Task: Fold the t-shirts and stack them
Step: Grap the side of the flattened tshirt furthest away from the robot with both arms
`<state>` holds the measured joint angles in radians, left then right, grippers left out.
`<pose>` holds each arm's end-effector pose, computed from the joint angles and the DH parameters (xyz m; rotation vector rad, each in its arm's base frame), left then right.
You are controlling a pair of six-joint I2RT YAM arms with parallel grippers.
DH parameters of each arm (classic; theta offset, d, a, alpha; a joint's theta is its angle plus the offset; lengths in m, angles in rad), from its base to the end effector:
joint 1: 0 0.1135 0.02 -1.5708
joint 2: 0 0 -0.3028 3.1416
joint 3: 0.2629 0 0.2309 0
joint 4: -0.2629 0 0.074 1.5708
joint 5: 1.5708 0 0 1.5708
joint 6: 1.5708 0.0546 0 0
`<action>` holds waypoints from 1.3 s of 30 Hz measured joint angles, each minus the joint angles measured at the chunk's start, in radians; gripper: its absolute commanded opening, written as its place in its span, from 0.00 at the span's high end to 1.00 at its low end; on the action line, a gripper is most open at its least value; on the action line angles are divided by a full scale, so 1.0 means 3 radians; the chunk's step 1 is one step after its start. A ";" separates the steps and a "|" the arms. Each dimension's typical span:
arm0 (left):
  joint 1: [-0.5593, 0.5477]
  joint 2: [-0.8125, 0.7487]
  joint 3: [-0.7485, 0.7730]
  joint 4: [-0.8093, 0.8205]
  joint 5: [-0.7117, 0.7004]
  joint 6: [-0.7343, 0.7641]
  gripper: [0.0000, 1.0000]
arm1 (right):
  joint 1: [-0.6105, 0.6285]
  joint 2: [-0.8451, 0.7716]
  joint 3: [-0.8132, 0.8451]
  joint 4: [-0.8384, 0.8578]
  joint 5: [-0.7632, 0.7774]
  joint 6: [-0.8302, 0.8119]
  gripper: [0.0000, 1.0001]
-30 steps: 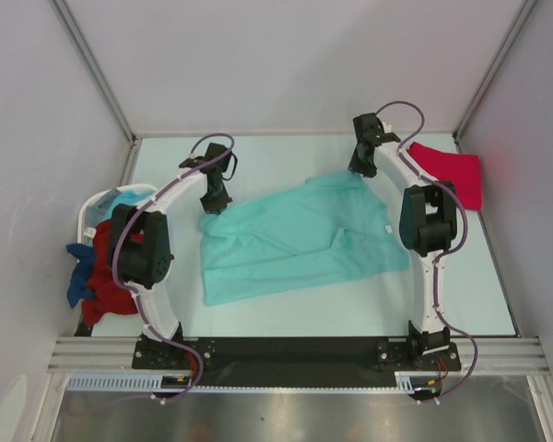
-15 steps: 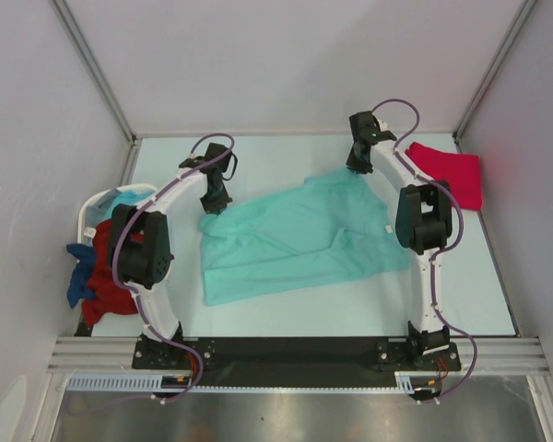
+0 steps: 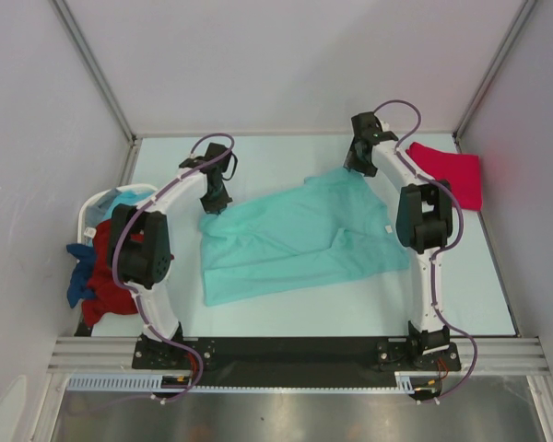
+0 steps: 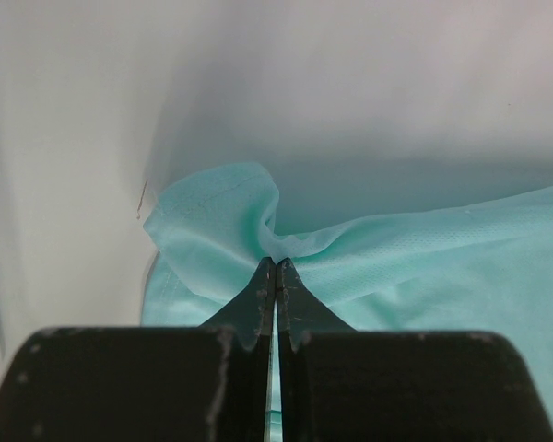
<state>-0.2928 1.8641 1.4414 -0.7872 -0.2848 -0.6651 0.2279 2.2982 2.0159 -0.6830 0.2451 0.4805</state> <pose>0.3684 -0.0950 0.2484 -0.5671 2.6309 0.1161 0.5139 0.1056 0.2308 0.4091 2.4605 -0.0179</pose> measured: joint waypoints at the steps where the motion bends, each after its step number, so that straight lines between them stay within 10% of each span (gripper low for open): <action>1: 0.0000 0.0000 0.0000 0.0000 0.0000 -0.0001 1.00 | -0.0006 0.0000 0.0000 0.0001 0.0000 -0.0013 0.39; 20: 0.0000 0.0000 0.0001 0.0000 0.0000 0.0000 1.00 | -0.0050 0.0037 -0.0018 0.0036 -0.0163 -0.0013 0.54; 25: 0.0000 0.0000 0.0001 0.0000 -0.0001 0.0000 1.00 | -0.0083 0.0123 -0.0028 0.0065 -0.0251 -0.0008 0.79; 39: 0.0000 0.0001 0.0047 -0.0001 -0.0001 0.0001 1.00 | -0.0107 0.0173 -0.0069 0.0081 -0.0323 -0.0009 1.00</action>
<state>-0.2928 1.8645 1.4555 -0.7876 -0.2852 -0.6647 0.1959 2.3501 1.9953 -0.6586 0.1482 0.4778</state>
